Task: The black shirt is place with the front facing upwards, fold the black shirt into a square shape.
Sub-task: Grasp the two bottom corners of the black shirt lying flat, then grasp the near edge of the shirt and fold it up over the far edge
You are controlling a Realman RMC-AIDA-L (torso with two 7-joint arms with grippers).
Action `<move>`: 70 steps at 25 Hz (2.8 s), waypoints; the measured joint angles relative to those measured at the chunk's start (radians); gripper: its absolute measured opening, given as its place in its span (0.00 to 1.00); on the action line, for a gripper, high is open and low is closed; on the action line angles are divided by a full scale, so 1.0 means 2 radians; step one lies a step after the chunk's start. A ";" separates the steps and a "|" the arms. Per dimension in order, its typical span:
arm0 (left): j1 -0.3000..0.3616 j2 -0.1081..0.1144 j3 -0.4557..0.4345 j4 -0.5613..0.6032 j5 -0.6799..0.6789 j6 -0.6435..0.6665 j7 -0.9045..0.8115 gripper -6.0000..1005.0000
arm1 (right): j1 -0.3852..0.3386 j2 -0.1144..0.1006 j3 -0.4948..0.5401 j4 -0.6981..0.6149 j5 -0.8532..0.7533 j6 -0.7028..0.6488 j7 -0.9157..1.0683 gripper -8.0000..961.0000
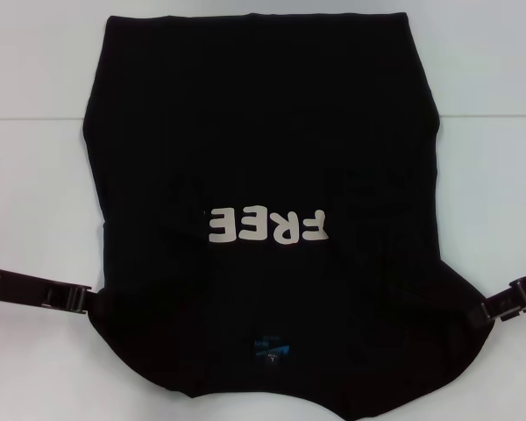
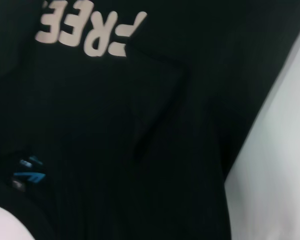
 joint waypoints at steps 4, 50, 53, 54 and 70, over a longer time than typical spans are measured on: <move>0.000 0.000 0.000 0.000 0.000 0.001 0.001 0.06 | 0.003 0.004 -0.011 0.006 0.001 0.012 -0.001 0.62; -0.033 0.098 -0.185 -0.228 -0.050 0.186 0.070 0.06 | -0.057 -0.061 0.028 0.004 0.059 -0.167 -0.166 0.05; -0.039 0.117 -0.184 -0.266 -0.049 0.210 0.078 0.06 | -0.060 -0.059 0.027 0.005 0.040 -0.191 -0.200 0.05; -0.040 0.120 -0.182 -0.273 -0.049 0.216 0.080 0.06 | -0.061 -0.058 0.026 0.005 0.033 -0.194 -0.208 0.05; -0.070 0.123 -0.249 -0.322 -0.063 0.252 0.122 0.06 | -0.068 -0.043 0.102 0.036 0.063 -0.179 -0.235 0.05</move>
